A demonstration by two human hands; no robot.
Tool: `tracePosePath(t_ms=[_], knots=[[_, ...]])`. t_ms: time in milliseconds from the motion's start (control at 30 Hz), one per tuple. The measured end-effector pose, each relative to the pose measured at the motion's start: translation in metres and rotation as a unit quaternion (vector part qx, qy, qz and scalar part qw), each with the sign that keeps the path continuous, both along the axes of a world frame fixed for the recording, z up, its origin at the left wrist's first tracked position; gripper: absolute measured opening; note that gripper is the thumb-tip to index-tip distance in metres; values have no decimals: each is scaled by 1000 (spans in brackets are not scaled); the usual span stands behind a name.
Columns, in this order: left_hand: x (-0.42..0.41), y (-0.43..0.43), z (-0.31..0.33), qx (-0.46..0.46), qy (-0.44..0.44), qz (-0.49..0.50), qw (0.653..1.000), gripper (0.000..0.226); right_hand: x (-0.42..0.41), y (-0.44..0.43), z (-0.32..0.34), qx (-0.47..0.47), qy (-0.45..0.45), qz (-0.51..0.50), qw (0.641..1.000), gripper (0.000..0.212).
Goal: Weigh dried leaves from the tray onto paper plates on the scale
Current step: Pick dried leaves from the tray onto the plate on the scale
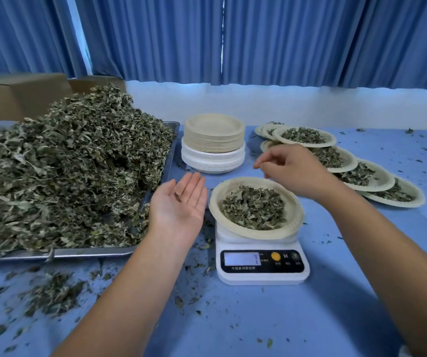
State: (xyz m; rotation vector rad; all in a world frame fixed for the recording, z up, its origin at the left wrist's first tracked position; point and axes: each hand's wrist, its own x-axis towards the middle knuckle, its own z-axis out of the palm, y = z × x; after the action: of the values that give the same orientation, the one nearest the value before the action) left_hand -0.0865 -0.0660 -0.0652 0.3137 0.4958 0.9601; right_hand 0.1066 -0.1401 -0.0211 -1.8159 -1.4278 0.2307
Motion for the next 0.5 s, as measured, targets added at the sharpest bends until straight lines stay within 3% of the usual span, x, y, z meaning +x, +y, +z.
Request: tracePosePath(t_ms=[133,500], knots=[[5,2,-9,-6,100,1,995,25,32,-16,-15,-44,54,-60,996,16],[20,-3,-24,-39,153,18,987,29,50,-23,-27,-155,195,-58,967,17]])
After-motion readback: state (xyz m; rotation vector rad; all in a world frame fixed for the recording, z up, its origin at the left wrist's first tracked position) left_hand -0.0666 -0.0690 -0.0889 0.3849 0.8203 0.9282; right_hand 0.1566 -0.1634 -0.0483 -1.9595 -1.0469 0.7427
